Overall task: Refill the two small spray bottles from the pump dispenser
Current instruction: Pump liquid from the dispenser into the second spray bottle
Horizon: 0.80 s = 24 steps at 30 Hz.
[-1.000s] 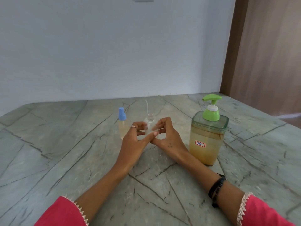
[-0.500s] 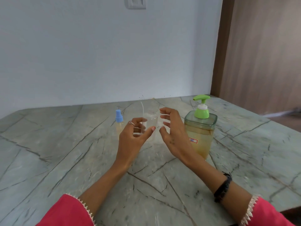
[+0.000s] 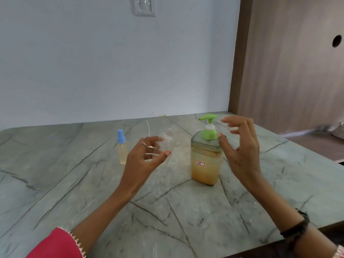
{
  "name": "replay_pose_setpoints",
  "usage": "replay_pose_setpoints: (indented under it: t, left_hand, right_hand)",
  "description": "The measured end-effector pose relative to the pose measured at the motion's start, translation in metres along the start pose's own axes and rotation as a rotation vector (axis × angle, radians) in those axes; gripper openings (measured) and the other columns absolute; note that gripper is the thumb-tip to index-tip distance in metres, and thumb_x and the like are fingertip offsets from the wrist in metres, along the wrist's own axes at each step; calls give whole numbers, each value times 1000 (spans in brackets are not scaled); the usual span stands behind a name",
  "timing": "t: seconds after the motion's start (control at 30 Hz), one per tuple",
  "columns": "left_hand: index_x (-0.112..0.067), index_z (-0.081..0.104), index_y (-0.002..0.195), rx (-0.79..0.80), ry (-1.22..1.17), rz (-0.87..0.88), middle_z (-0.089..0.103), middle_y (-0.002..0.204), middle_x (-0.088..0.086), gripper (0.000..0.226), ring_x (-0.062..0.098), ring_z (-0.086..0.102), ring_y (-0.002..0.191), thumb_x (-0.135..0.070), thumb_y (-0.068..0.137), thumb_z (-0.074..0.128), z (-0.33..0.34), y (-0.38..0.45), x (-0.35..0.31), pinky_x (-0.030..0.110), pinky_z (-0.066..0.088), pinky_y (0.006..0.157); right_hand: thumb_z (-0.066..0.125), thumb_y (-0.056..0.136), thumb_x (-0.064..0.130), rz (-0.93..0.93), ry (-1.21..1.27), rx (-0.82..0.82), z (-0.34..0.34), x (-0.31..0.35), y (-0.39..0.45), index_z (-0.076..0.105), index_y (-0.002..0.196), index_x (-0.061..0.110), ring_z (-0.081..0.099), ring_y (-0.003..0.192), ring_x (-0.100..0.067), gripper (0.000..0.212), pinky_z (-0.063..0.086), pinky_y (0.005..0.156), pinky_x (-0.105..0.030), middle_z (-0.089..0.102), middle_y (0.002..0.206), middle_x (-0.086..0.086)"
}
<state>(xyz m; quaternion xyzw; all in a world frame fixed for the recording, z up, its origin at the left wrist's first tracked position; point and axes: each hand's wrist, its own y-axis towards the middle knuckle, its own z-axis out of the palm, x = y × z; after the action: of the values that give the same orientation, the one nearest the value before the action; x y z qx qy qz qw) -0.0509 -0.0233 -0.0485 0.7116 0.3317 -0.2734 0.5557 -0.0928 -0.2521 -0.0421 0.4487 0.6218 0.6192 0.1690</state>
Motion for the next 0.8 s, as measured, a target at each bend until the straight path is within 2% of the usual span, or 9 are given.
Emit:
replay_pose_setpoints:
  t: [0.07,0.13,0.2,0.27,0.4,0.53,0.63,0.8]
  left_hand:
    - [-33,60,96,-5,-21,-31,64,93,0,32,4,64,78,-42,67,67,4,4,-6,15,53,70]
    - [-28,61,101,13,-15,-32,66,94,-3,35,5,63,78,-42,68,64,8,8,-11,14,51,69]
    - [-26,61,103,26,-9,-22,67,91,-5,36,1,61,75,-42,70,63,14,10,-15,11,47,64]
    - [-26,61,102,29,-20,-23,67,86,-7,33,-2,59,70,-40,72,64,20,12,-16,9,44,61]
    - [-30,61,100,30,-19,-50,62,82,-10,30,-4,55,69,-41,72,64,30,12,-15,9,44,60]
    - [-26,62,101,12,-34,-67,59,77,-11,30,-4,53,67,-40,74,64,32,12,-13,9,43,59]
    - [-26,62,101,-3,-40,-75,58,77,-11,38,-3,52,67,-46,69,61,30,13,-10,9,43,59]
    - [-29,61,101,-29,-42,-68,56,77,-11,37,-4,52,66,-47,68,60,23,16,-7,8,41,58]
  right_hand:
    - [59,90,20,99,95,115,-2,-7,7,49,121,27,49,104,3,34,41,91,-12,48,121,8]
    - [58,93,24,205,242,234,-1,-10,13,45,129,33,49,116,6,39,42,99,-18,50,128,13]
    - [55,96,22,270,351,328,2,-12,17,45,134,34,52,120,0,41,44,102,-29,53,130,15]
    - [52,97,19,284,425,369,8,-11,19,49,133,32,57,118,-7,38,48,100,-36,61,124,11]
    - [51,97,10,277,514,306,18,-6,20,54,124,27,62,111,-12,32,51,95,-39,68,113,5]
    - [53,97,11,280,487,277,28,-6,22,55,120,27,64,108,-12,28,51,93,-41,70,109,7]
    - [53,97,12,271,491,244,36,-4,20,55,117,29,64,104,-10,26,53,88,-34,70,104,9]
    - [53,96,12,281,522,199,51,1,16,54,115,29,65,100,-9,26,52,83,-23,70,104,6]
